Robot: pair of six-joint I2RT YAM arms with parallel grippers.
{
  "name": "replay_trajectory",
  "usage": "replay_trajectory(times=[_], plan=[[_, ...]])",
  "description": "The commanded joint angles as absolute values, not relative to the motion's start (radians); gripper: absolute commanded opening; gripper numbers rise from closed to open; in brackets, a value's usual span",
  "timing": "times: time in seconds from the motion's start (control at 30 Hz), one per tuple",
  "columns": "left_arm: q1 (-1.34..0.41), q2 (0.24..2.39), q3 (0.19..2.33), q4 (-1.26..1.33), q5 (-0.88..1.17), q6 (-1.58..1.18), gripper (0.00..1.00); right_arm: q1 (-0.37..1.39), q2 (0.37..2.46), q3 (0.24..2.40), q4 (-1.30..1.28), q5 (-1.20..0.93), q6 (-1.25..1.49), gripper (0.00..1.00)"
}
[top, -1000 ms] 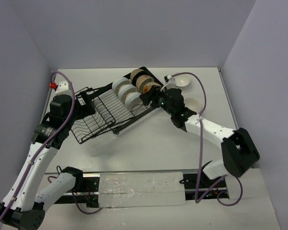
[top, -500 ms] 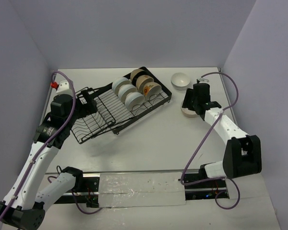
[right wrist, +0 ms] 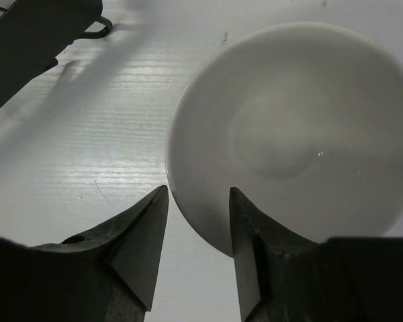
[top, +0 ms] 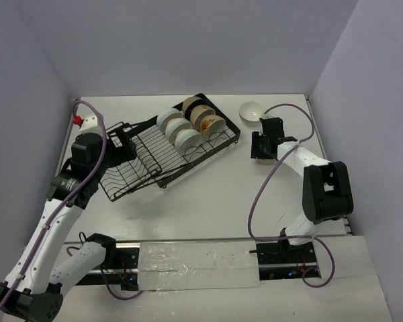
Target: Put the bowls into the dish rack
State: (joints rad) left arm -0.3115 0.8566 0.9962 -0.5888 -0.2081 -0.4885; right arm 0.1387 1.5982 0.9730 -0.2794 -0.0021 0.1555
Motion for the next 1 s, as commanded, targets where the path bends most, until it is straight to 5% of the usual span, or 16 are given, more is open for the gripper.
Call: replay_trajectory(times=[0.0, 0.1, 0.3, 0.5, 0.97], plan=[[-0.314, 0.844, 0.992, -0.574, -0.192, -0.492, 0.99, 0.138, 1.626, 1.016, -0.236, -0.047, 0.12, 0.46], [-0.314, 0.853, 0.999, -0.575, -0.187, -0.486, 0.99, 0.14, 1.632, 1.0, -0.221, -0.063, 0.126, 0.25], [-0.314, 0.88, 1.02, -0.577, -0.167, -0.485, 0.99, 0.15, 1.556, 0.957, -0.212, -0.071, 0.138, 0.01], [-0.314, 0.89, 1.031, -0.563, -0.117, -0.503, 0.99, 0.228, 1.381, 0.927, -0.215, -0.109, 0.126, 0.0], [-0.316, 0.962, 1.066, -0.534, 0.185, -0.731, 0.99, 0.753, 1.164, 1.009, -0.086, -0.166, 0.011, 0.0]])
